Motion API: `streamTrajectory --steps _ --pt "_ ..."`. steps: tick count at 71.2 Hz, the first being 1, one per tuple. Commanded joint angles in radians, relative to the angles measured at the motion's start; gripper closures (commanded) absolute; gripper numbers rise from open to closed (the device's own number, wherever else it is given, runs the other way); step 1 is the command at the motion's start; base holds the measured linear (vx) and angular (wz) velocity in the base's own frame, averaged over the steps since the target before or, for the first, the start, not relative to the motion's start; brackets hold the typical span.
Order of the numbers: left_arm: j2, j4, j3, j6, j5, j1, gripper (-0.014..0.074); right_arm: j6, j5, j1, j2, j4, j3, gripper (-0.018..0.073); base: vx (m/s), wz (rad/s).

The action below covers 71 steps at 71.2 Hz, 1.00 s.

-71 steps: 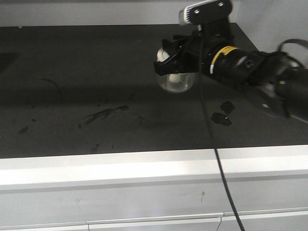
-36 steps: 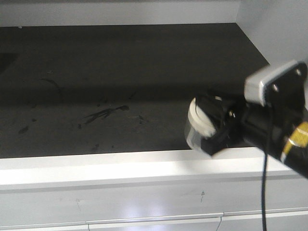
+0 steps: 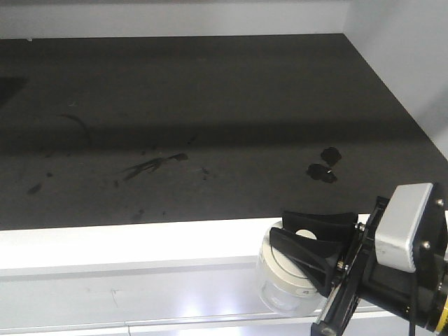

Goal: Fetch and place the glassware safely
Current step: 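Lift the jar with the right gripper and pull it toward the robot, then hold the jar in the right gripper while the base drives to another bench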

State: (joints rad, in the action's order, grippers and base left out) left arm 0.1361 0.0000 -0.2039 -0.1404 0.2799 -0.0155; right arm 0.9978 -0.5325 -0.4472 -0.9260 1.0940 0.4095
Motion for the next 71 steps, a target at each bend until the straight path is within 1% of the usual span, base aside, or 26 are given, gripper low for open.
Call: streamTrajectory --steps 1,52,71 --pt "0.011 -0.011 -0.027 -0.003 -0.074 0.001 0.0603 -0.01 -0.041 0.002 0.014 -0.037 0.032 0.056 0.0 0.0" --pt "0.011 -0.011 -0.027 -0.003 -0.074 0.001 0.0603 -0.014 -0.038 0.002 0.014 -0.036 0.032 0.056 0.0 0.0" --pt "0.011 -0.011 -0.027 -0.003 -0.074 0.001 0.0603 -0.014 -0.038 0.002 0.014 -0.036 0.032 0.056 -0.03 0.22"
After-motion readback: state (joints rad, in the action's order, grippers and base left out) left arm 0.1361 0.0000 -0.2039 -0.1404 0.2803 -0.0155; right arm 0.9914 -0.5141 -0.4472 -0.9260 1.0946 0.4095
